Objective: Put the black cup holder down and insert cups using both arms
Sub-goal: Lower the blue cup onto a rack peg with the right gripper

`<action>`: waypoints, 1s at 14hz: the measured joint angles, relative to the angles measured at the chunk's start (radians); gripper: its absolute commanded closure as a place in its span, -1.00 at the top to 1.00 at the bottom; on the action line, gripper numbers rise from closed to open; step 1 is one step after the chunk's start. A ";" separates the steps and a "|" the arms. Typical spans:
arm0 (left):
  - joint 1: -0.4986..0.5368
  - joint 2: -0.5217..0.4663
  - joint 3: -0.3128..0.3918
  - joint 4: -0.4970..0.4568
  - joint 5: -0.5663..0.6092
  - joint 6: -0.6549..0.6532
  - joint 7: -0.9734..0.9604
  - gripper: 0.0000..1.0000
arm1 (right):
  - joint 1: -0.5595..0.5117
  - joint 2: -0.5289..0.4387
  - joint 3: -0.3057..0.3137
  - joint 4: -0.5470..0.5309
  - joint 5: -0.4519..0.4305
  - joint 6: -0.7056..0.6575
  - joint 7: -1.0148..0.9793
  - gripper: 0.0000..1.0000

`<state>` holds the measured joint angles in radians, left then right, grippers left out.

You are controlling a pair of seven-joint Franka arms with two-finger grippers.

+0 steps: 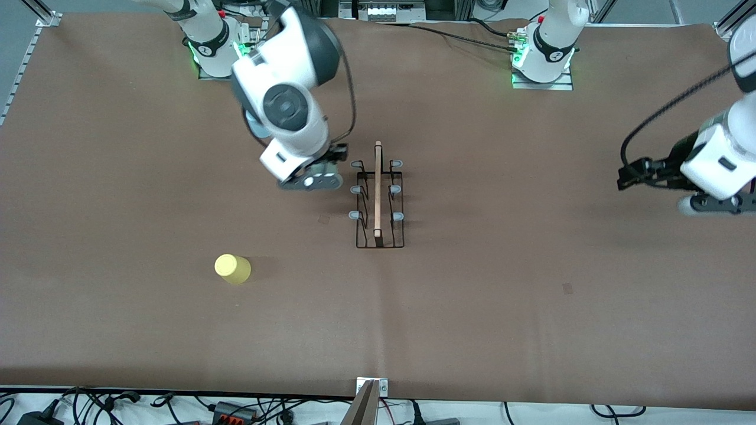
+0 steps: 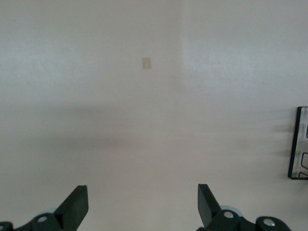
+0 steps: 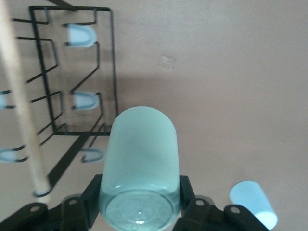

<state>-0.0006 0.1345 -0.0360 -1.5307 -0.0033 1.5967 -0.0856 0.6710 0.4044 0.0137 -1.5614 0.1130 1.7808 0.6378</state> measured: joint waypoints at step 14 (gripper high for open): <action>0.000 -0.077 0.049 -0.141 0.001 0.070 0.000 1.00 | 0.056 0.065 -0.002 0.006 0.086 0.034 0.036 -0.44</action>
<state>-0.0003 0.0579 0.0125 -1.6720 -0.0024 1.6665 -0.0856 0.7274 0.4696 0.0114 -1.5555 0.1992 1.8143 0.6733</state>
